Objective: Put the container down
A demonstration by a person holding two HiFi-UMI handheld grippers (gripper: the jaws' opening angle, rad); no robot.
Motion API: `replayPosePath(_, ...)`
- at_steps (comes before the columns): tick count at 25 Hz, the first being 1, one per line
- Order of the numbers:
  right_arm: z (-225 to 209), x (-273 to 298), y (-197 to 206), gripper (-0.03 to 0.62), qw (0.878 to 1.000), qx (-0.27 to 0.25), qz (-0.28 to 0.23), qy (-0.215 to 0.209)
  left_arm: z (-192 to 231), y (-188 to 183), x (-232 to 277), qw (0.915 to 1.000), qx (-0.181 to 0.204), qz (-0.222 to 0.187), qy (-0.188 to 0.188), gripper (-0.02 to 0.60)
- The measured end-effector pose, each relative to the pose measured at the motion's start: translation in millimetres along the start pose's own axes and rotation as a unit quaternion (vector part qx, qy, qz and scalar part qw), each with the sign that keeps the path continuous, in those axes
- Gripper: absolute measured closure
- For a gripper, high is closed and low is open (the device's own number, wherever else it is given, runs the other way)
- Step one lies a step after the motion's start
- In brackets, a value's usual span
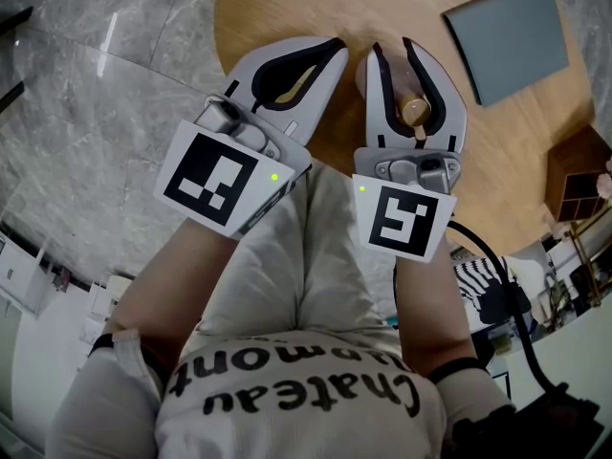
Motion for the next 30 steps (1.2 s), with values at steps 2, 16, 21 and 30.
replayPosePath(2,1.0,0.4,-0.3,0.511,1.0,-0.007,0.002,-0.002,1.2,-1.0,0.2,1.0,0.0,-0.009,0.0,0.568)
replayPosePath(16,0.0,-4.0,-4.8,0.494,1.0,-0.01,-0.017,-0.001,-3.5,-0.9,-2.0,0.9998,0.013,-0.016,0.0,0.568)
replayPosePath(21,5.6,2.2,-0.3,0.488,1.0,-0.01,-0.015,-0.003,1.1,0.7,-3.7,0.9996,0.022,-0.016,-0.003,0.568)
replayPosePath(30,4.9,2.9,-0.4,0.479,1.0,-0.007,-0.005,-0.012,-0.1,-4.1,-10.4,0.9992,0.039,-0.003,-0.003,0.568)
Point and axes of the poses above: the fingertips, and each gripper's own axes: x forward along the fingers, z to its left, y out of its underside, the point moved 7 cm from there along -x, backward along the fingers, and after that the axes turned 2 degrees about -x, right-handed, at the moved point
